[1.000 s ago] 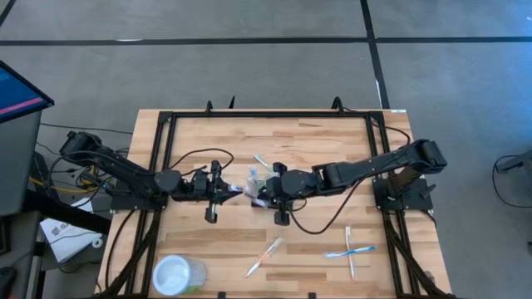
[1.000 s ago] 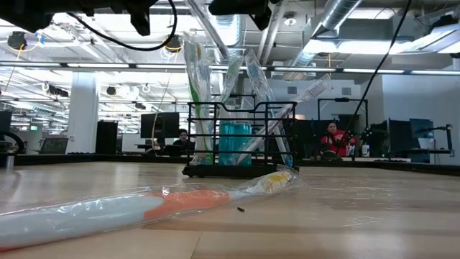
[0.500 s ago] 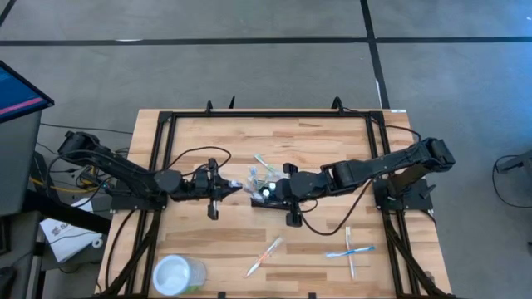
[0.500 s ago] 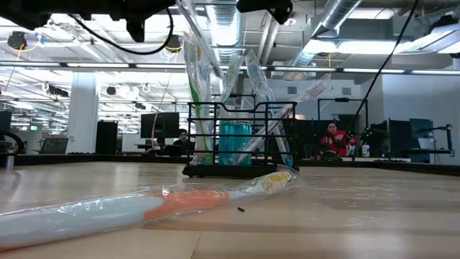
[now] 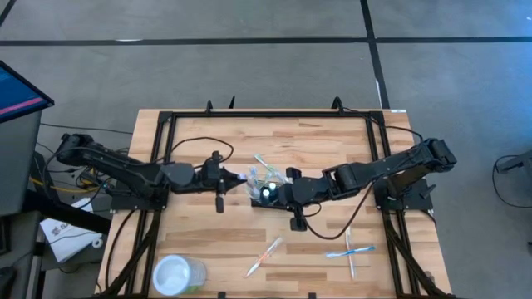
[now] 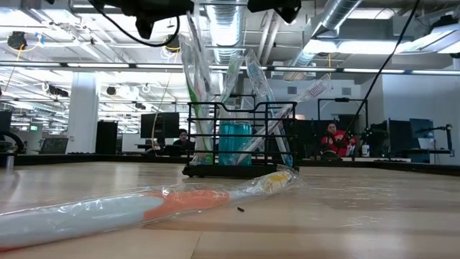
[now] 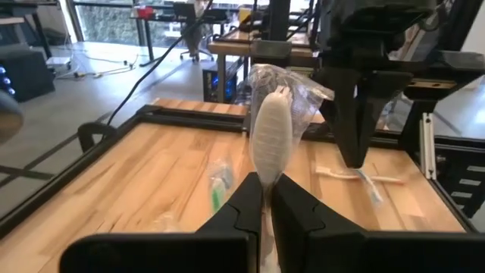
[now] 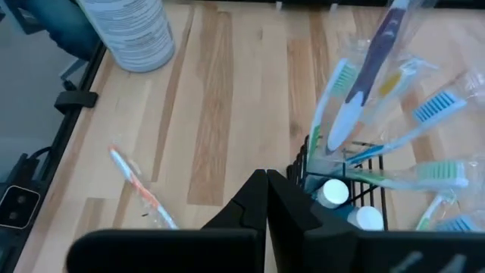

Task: Pick & Place toothbrushing station
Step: Put the purple toothbrush into the wire organizer

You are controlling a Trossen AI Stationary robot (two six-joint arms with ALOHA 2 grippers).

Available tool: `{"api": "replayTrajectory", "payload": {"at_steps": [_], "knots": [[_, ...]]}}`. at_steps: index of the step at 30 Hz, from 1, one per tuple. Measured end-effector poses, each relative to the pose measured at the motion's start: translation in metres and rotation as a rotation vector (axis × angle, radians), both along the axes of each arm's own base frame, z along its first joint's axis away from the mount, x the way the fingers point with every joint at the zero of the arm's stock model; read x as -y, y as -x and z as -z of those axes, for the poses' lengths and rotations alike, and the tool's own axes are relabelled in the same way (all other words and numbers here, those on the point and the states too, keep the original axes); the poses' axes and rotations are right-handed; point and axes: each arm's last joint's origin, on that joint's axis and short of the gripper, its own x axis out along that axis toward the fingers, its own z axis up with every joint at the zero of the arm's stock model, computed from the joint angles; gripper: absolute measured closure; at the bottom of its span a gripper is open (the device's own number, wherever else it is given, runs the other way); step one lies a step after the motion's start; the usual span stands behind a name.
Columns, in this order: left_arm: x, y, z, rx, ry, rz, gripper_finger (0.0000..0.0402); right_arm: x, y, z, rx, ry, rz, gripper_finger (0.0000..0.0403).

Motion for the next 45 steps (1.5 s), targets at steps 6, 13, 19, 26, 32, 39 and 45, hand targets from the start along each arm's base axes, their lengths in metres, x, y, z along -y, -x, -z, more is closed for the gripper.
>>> {"api": "replayTrajectory", "payload": {"at_steps": [6,13,19,26,32,39,45], "knots": [[-0.004,-0.01,0.01,-0.046,0.005,-0.012,0.0398,0.0,0.003,0.003,-0.043,0.003,0.005,0.0403],[-0.007,-0.02,0.023,-0.097,0.02,-0.032,0.0398,0.003,0.006,0.006,-0.074,0.048,0.082,0.0403],[-0.007,-0.02,0.023,-0.097,0.035,-0.028,0.0398,0.005,0.009,0.008,-0.104,0.06,0.102,0.0403],[-0.009,-0.021,0.023,-0.097,0.047,-0.015,0.0398,0.015,0.025,-0.007,-0.11,0.076,0.152,0.0403],[-0.014,-0.023,0.025,-0.1,0.072,-0.011,0.0398,0.028,0.046,-0.029,-0.072,0.064,0.181,0.0403],[-0.013,-0.024,0.027,-0.111,0.085,0.009,0.0397,0.044,0.071,-0.05,-0.049,0.05,0.222,0.0403],[-0.013,-0.024,0.027,-0.11,0.085,0.01,0.0396,0.05,0.088,-0.062,-0.025,0.04,0.228,0.0403]]}}
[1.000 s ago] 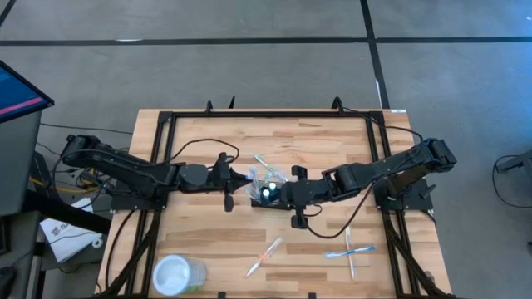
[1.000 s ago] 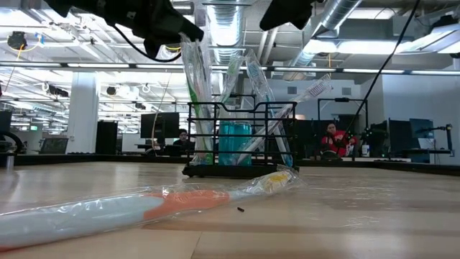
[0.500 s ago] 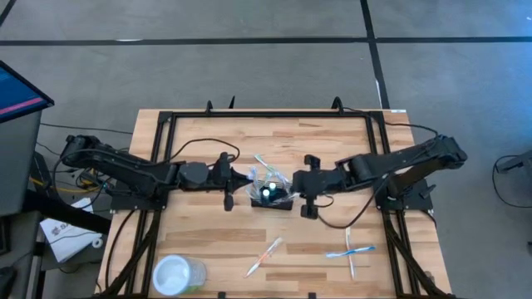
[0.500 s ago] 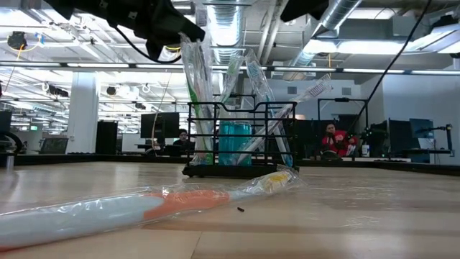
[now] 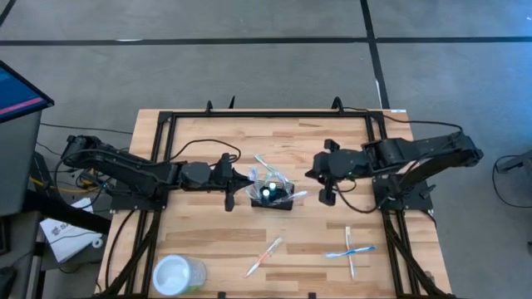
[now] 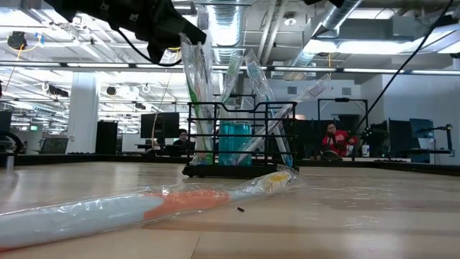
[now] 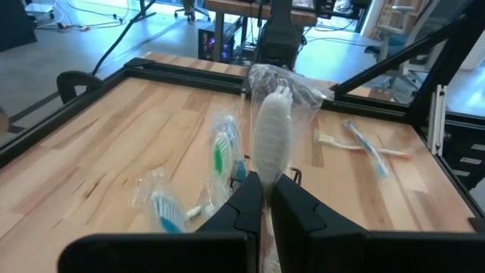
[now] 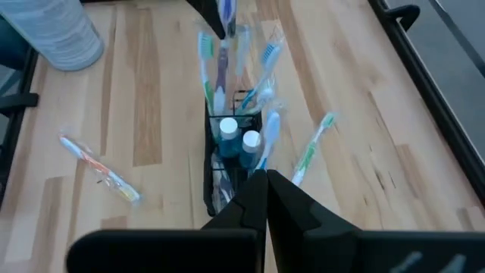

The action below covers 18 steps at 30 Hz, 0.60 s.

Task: Pick & Place toothbrushing station
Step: Put the purple toothbrush into the wire organizer

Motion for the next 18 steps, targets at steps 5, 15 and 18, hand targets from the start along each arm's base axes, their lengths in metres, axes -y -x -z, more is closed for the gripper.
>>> {"api": "replayTrajectory", "payload": {"at_steps": [5,15,18], "knots": [[0.0,0.0,0.0,-0.002,-0.001,0.0,0.0396,0.002,0.011,-0.007,0.023,-0.006,0.0,0.0403],[0.0,-0.002,0.003,-0.018,0.015,0.024,0.0396,0.003,0.014,-0.006,-0.01,-0.002,0.0,0.0403],[0.0,-0.005,0.009,-0.038,0.018,0.022,0.0396,0.003,0.014,-0.005,-0.011,-0.002,0.0,0.0403]]}}
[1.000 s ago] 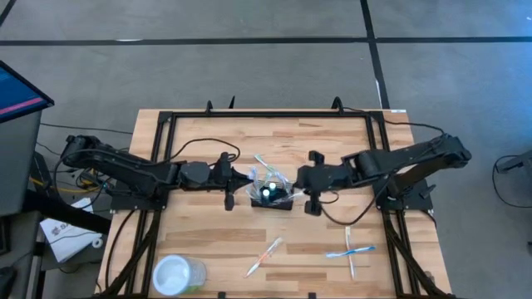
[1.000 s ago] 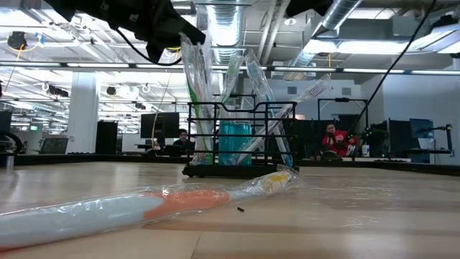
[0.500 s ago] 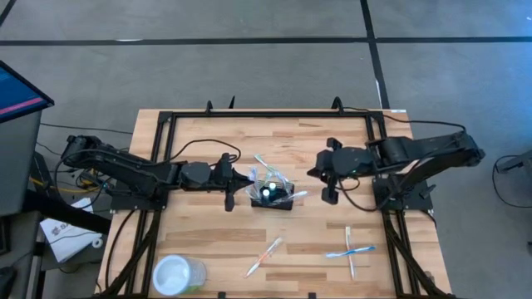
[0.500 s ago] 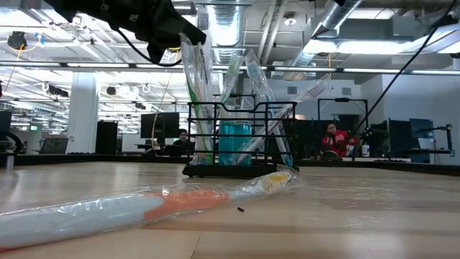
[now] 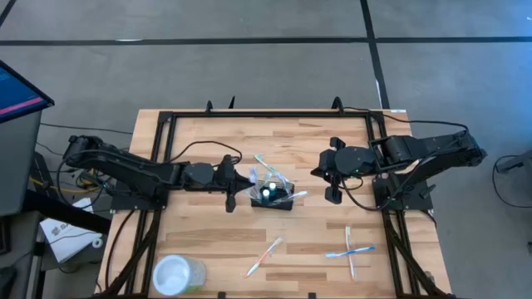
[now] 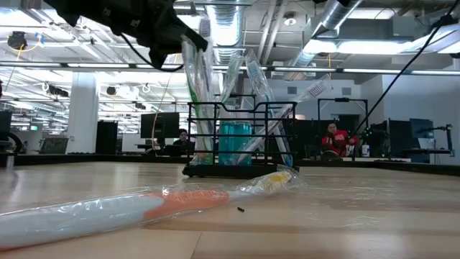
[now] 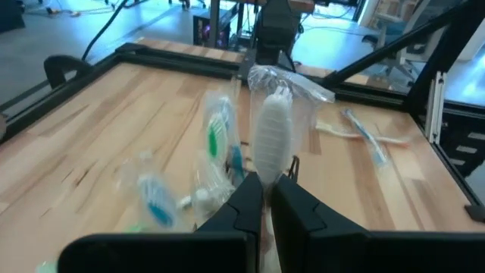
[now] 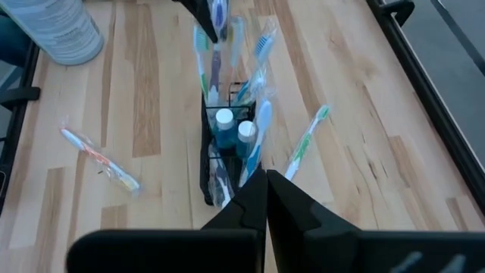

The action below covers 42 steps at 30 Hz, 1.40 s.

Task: Pick & Place toothbrushing station
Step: Put the purple toothbrush into the wire organizer

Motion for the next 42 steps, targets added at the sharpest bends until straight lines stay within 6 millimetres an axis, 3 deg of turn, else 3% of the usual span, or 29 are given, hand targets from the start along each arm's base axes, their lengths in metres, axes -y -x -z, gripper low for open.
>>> {"api": "replayTrajectory", "payload": {"at_steps": [9,23,32,42], "knots": [[0.003,-0.018,0.01,-0.058,-0.014,0.012,0.0395,0.0,0.0,0.0,-0.004,0.003,-0.003,0.0403],[0.004,-0.019,0.013,-0.073,0.001,0.016,0.0372,0.0,0.0,0.001,-0.008,0.004,-0.003,0.0403],[0.004,-0.019,0.014,-0.083,0.0,0.017,0.0386,0.0,0.0,0.001,-0.007,0.003,-0.002,0.0403],[0.005,-0.018,0.015,-0.092,0.018,0.043,0.0341,0.0,0.0,0.001,-0.006,-0.002,0.003,0.0403]]}}
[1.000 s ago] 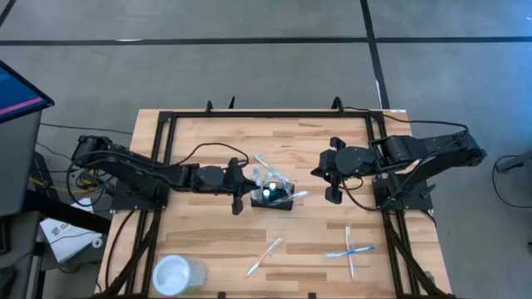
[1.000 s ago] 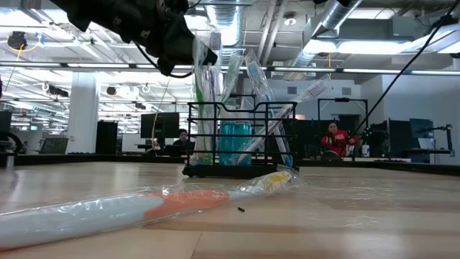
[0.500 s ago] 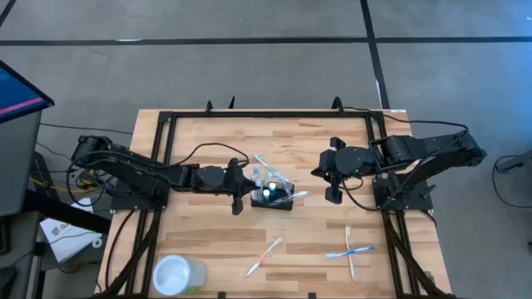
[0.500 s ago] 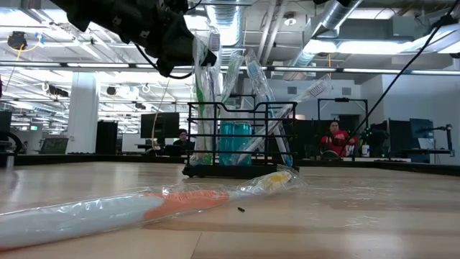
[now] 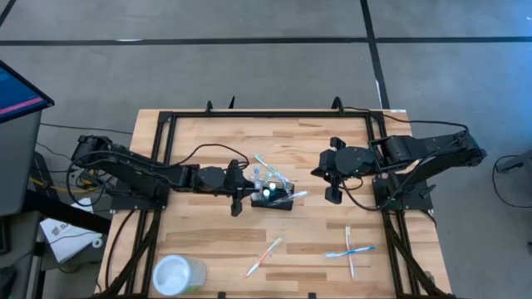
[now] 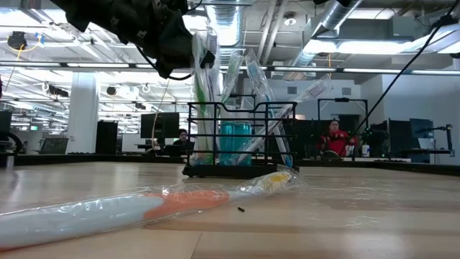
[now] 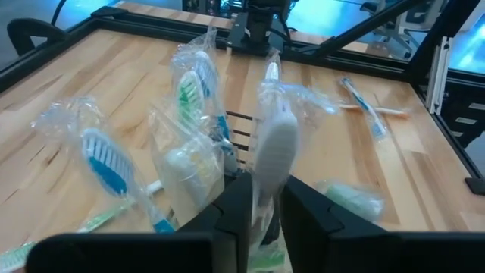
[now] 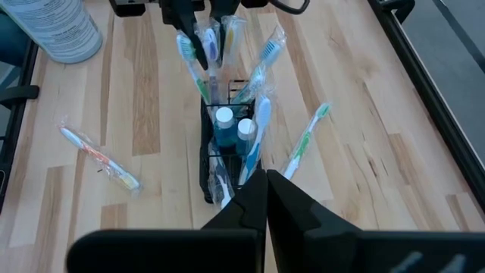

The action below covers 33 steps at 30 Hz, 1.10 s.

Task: Pick & Place toothbrushing station
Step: Put the purple toothbrush into the wire organizer

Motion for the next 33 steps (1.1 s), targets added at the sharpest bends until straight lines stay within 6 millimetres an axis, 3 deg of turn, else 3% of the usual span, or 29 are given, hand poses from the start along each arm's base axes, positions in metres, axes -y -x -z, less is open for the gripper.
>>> {"api": "replayTrajectory", "payload": {"at_steps": [16,30,33], "knots": [[0.001,0.002,-0.002,-0.004,-0.004,0.002,0.0344,0.0,0.0,0.0,0.0,-0.01,0.004,0.0403],[0.0,0.02,-0.027,0.061,0.006,0.014,0.0347,0.0,0.0,0.001,-0.006,-0.008,0.004,0.0403],[0.001,0.018,-0.02,0.021,0.001,0.016,0.0347,0.0,0.0,0.001,-0.006,-0.008,0.004,0.0403]]}}
